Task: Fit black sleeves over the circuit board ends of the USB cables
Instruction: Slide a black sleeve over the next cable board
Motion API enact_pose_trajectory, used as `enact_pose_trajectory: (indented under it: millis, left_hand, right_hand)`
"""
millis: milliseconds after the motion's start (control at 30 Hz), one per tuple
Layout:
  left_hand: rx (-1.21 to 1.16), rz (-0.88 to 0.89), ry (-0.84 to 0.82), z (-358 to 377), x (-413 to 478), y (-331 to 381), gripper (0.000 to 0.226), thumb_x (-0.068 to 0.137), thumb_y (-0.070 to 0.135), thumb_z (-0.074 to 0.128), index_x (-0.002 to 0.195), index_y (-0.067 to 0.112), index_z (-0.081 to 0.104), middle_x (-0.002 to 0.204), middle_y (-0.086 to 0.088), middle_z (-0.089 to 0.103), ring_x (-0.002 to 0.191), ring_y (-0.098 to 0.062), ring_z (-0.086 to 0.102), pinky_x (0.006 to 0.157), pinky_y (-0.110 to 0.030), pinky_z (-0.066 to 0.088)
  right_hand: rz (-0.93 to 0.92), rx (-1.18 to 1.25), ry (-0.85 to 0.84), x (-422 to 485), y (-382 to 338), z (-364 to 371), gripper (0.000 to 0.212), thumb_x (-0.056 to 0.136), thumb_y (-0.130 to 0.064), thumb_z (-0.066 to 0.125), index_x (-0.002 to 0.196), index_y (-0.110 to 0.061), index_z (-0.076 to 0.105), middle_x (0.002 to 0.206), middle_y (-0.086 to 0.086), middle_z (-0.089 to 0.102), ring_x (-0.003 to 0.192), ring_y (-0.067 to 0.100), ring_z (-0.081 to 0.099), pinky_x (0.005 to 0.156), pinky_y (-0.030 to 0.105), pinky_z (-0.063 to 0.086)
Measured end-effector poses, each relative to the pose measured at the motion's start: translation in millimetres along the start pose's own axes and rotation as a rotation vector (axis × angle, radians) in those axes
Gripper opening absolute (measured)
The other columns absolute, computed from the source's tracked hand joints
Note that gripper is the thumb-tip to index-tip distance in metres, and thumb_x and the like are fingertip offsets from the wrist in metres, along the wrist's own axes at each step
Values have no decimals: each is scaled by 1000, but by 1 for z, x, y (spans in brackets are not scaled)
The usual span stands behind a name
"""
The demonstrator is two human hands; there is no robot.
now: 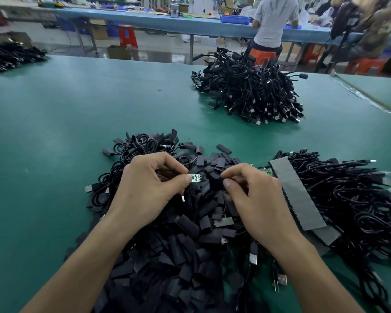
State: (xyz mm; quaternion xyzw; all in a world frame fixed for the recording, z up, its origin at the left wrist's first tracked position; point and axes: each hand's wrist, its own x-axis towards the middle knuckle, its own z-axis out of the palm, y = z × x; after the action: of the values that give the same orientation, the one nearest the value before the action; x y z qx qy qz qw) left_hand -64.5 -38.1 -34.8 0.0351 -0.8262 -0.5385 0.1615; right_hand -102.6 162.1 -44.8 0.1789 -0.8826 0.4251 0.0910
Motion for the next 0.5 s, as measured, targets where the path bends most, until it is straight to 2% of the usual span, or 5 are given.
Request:
enact_pose_trajectory:
  millis: [133, 267, 367, 433, 500]
  left_hand:
    - [2, 3, -10, 3, -1, 1, 18, 80, 19, 81, 75, 30, 67, 65, 4, 74, 63, -11, 73, 67, -35, 57]
    - [-50, -19, -31, 6, -2, 1, 24, 83, 11, 77, 74, 25, 61, 71, 0, 74, 66, -17, 75, 73, -43, 60]
    - [-47, -13, -3, 7, -2, 1, 30, 86, 1, 69, 72, 26, 60, 82, 2, 74, 66, -19, 75, 69, -46, 62]
    - [-59, -13, 38, 6, -2, 1, 33, 88, -3, 65, 73, 25, 63, 83, 3, 72, 67, -17, 75, 67, -41, 63]
    - [-72, -13, 61, 6, 0, -1, 32, 88, -4, 65, 73, 24, 68, 78, 2, 73, 69, -16, 75, 70, -36, 63]
  right_hand:
    - [-29, 222, -33, -2, -7, -1, 24, 94, -12, 63, 99, -35, 71, 70, -12, 67, 65, 3, 64, 60, 11, 45]
    - [-4, 316, -69, -3, -9, 1, 24, 85, -15, 75, 95, -36, 73, 73, -9, 69, 71, 11, 69, 71, 30, 58]
    - [10, 240, -121, -3, -5, 1, 21, 87, -21, 74, 98, -38, 68, 69, -12, 71, 68, 6, 68, 68, 23, 54]
    - [18, 126, -169, -4, -1, 0, 18, 89, -26, 71, 103, -38, 66, 65, -11, 70, 66, 4, 66, 66, 18, 52]
    - [38, 42, -215, -4, 1, 1, 21, 91, -31, 68, 110, -39, 64, 64, -11, 69, 67, 5, 64, 69, 24, 53]
